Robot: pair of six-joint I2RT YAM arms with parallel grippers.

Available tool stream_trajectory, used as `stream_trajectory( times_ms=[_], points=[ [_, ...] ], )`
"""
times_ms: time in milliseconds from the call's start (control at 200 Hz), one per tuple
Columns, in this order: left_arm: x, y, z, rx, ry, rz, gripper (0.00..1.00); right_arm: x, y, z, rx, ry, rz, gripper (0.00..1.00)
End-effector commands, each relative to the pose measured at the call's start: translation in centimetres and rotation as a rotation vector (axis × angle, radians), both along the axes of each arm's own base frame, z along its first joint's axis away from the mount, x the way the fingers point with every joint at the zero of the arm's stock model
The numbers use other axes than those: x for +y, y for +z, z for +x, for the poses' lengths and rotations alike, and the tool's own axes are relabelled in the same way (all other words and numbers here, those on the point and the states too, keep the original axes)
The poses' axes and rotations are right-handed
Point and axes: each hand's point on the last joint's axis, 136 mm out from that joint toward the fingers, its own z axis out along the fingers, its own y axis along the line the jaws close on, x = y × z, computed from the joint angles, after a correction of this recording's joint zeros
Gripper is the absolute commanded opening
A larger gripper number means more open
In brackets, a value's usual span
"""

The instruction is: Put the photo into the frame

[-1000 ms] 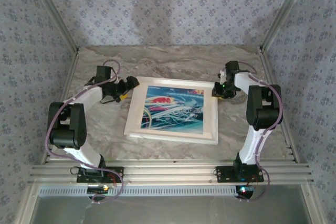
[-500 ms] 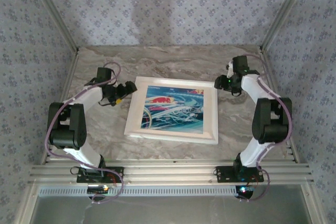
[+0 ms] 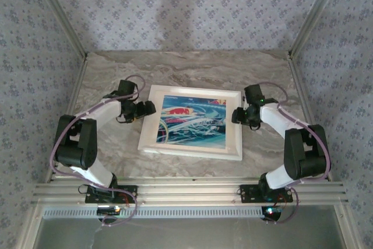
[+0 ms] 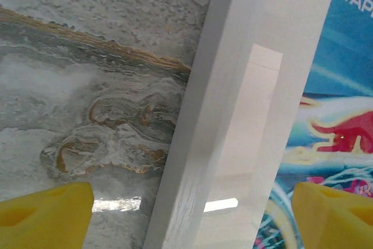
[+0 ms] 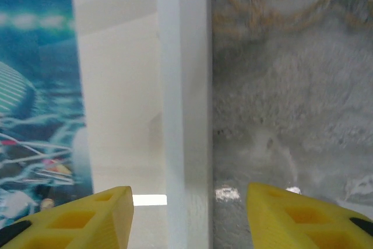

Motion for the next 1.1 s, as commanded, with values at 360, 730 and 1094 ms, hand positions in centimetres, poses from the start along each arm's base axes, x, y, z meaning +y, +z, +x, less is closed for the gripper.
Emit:
stream_trajectory(
  times_ms=[360, 730, 1094],
  points=[
    [-0.3, -1.6, -0.7, 0.042, -0.057, 0.087, 0.46, 0.5, -2.0, 2.5, -0.01, -0.024, 0.011, 0.26],
    [-0.8, -1.4, 1.4, 0.022, -0.064, 0.088, 0.24, 1.0, -1.5, 8.1, -0.073, -0.003, 0.007, 0.18],
    [-1.5, -1.3, 5.1, -0.006, -0.077, 0.103, 0.23, 1.2, -1.3, 15.2, -0.136, 0.0, 0.005, 0.18]
  ],
)
